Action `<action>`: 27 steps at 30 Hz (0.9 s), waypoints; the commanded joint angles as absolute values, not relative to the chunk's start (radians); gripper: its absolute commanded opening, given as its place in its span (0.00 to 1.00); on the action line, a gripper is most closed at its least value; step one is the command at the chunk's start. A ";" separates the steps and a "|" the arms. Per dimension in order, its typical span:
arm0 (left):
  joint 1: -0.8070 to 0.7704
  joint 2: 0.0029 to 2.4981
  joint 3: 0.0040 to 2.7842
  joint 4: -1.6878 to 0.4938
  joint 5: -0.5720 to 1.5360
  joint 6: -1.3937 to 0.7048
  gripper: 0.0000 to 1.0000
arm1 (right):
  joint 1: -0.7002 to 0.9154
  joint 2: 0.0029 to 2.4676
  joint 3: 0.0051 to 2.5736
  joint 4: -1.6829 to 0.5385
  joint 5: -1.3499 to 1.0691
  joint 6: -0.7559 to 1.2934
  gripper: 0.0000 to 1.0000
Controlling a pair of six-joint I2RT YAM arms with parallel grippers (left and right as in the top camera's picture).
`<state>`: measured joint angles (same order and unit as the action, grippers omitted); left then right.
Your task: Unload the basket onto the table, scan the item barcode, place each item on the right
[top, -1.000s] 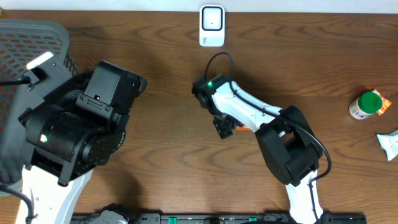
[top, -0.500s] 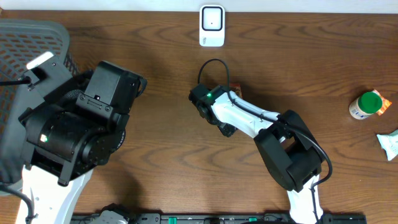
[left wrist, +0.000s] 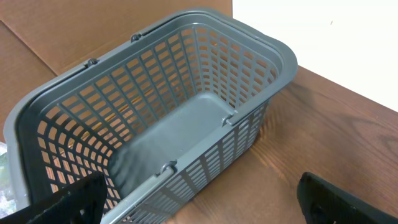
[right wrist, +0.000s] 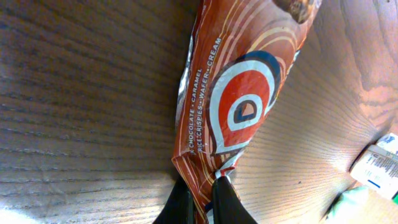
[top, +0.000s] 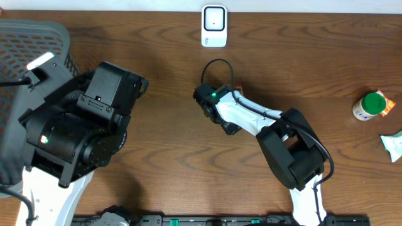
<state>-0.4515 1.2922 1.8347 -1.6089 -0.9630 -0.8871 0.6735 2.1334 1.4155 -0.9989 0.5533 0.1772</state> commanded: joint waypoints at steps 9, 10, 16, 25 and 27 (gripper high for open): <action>-0.445 1.293 1.843 -1.641 -0.968 -0.896 0.98 | 0.617 2.001 1.567 -1.110 -0.138 0.000 0.01; -0.445 1.293 1.843 -1.641 -0.968 -0.896 0.98 | 0.602 1.983 1.567 -1.109 -0.215 -0.027 0.01; -0.445 1.293 1.843 -1.641 -0.968 -0.896 0.98 | 0.455 1.985 1.542 -1.116 -0.642 -0.085 0.01; -0.445 1.293 1.843 -1.641 -0.968 -0.896 0.98 | 0.308 2.070 1.442 -1.169 -0.976 -0.191 0.01; -0.445 1.293 1.843 -1.641 -0.968 -0.896 0.98 | 0.300 2.090 1.425 -1.196 -1.033 -0.234 0.01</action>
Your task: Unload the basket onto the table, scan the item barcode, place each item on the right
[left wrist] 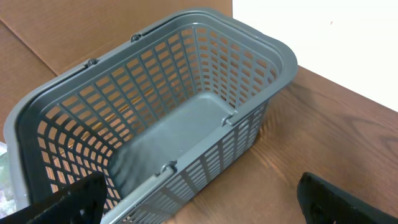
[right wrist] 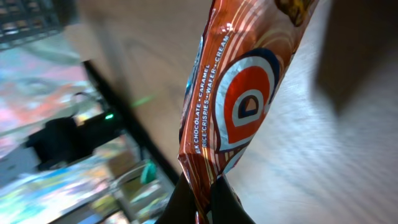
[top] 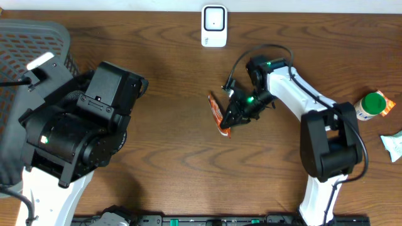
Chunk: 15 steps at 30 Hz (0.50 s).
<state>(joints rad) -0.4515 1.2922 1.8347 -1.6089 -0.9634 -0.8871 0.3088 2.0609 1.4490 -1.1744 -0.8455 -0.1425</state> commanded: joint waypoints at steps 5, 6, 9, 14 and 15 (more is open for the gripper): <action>-0.445 1.293 1.843 -1.641 -0.968 -0.896 0.98 | 0.300 2.101 1.388 -1.224 -1.151 -0.298 0.01; -0.445 1.293 1.843 -1.641 -0.968 -0.896 0.98 | 0.301 2.101 1.377 -1.224 -1.184 -0.309 0.01; -0.445 1.293 1.843 -1.641 -0.968 -0.896 0.98 | 0.302 2.101 1.346 -1.221 -1.248 -0.312 0.01; -0.445 1.293 1.843 -1.641 -0.968 -0.896 0.98 | 0.313 2.101 1.284 -1.205 -1.319 -0.311 0.01; -0.445 1.293 1.843 -1.641 -0.968 -0.896 0.98 | 0.316 2.101 1.270 -1.193 -1.333 -0.311 0.01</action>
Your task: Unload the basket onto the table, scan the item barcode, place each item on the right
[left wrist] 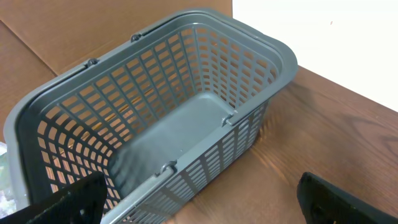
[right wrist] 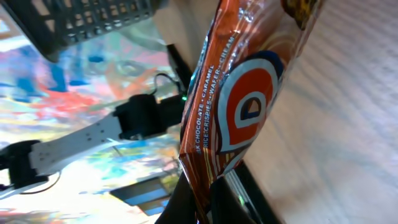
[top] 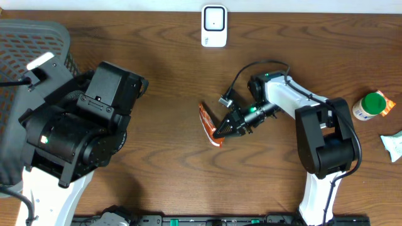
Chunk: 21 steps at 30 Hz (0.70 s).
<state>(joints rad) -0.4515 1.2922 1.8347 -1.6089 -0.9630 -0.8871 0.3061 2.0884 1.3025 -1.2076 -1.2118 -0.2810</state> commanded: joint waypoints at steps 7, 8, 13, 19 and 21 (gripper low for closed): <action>-0.445 1.293 1.843 -1.641 -0.968 -0.896 0.98 | 0.303 2.121 1.164 -1.064 -1.340 -0.171 0.01; -0.445 1.293 1.843 -1.641 -0.968 -0.896 0.98 | 0.298 2.126 1.155 -1.048 -1.340 -0.154 0.01; -0.445 1.293 1.843 -1.641 -0.968 -0.896 0.98 | 0.253 2.132 1.110 -1.005 -1.306 -0.097 0.01; -0.445 1.293 1.843 -1.641 -0.968 -0.896 0.98 | 0.190 2.132 1.110 -1.010 -1.169 -0.033 0.02; -0.445 1.293 1.843 -1.641 -0.968 -0.896 0.98 | 0.165 2.132 1.110 -1.014 -1.147 -0.033 0.23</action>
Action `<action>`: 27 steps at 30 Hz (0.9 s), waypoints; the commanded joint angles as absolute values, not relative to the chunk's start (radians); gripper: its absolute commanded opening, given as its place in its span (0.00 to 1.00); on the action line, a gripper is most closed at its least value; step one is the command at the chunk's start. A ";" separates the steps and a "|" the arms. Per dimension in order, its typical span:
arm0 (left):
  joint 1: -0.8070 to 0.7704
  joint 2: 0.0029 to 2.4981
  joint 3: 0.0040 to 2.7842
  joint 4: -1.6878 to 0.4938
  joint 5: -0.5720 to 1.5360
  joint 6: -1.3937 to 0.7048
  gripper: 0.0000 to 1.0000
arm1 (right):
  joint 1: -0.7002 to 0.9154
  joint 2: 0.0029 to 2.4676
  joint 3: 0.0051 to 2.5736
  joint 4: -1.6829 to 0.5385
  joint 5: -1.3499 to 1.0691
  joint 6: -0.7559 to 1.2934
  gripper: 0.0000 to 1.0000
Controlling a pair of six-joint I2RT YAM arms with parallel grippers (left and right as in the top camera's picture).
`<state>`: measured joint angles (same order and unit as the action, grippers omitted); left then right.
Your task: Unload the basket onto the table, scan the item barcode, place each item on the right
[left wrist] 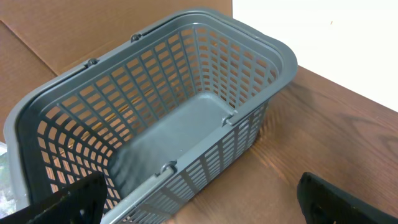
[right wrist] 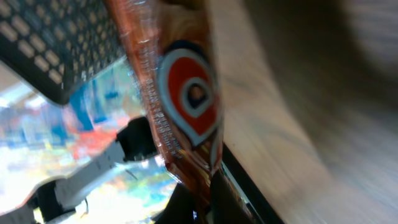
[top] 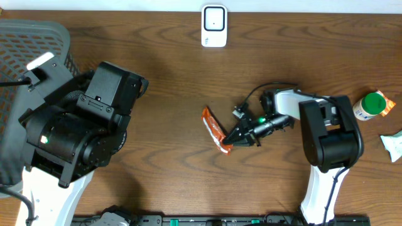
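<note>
An orange-brown chocolate bar wrapper (top: 215,130) hangs above the table's middle, held by its lower end in my right gripper (top: 233,142), which is shut on it. In the right wrist view the wrapper (right wrist: 180,93) is blurred, its red and white emblem toward the camera, with the gripper (right wrist: 200,196) pinching its bottom seam. The white barcode scanner (top: 214,26) stands at the table's far edge, well away from the bar. My left gripper (left wrist: 199,199) stands open beside the grey basket (left wrist: 155,106), with nothing between its fingers.
The grey mesh basket (top: 28,63) sits at the far left, partly under my left arm. A green-capped bottle (top: 369,105) and a white packet (top: 394,145) lie at the right edge. No barcode shows on the wrapper.
My right gripper has shifted slightly right and toward the near side with the bar, and the wrapper has turned in the wrist view, which is now blurred. The left arm has not moved.
My right gripper was shut on the bar's end low at the table, below the scanner. Then it held the bar lifted and tilted in the table's middle. The bar stayed gripped while turning, and now hangs a little nearer the front. The left arm stayed still.
</note>
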<state>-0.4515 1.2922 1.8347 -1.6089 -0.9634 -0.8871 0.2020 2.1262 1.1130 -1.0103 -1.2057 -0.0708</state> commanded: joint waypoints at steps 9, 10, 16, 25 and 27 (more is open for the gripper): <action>-0.445 1.293 1.843 -1.642 -0.968 -0.896 0.98 | 0.087 2.132 1.111 -1.005 -0.899 0.015 0.73; -0.445 1.293 1.843 -1.641 -0.968 -0.896 0.98 | 0.076 2.132 1.113 -1.005 -0.899 0.019 0.73; -0.445 1.293 1.843 -1.641 -0.968 -0.896 0.98 | 0.047 2.112 1.188 -1.056 -0.820 0.029 0.68; -0.445 1.293 1.843 -1.641 -0.968 -0.896 0.98 | 0.220 1.954 1.277 -0.955 -0.605 0.030 0.99; -0.445 1.293 1.843 -1.641 -0.968 -0.896 0.98 | 0.253 1.968 1.277 -0.931 -0.620 0.033 0.97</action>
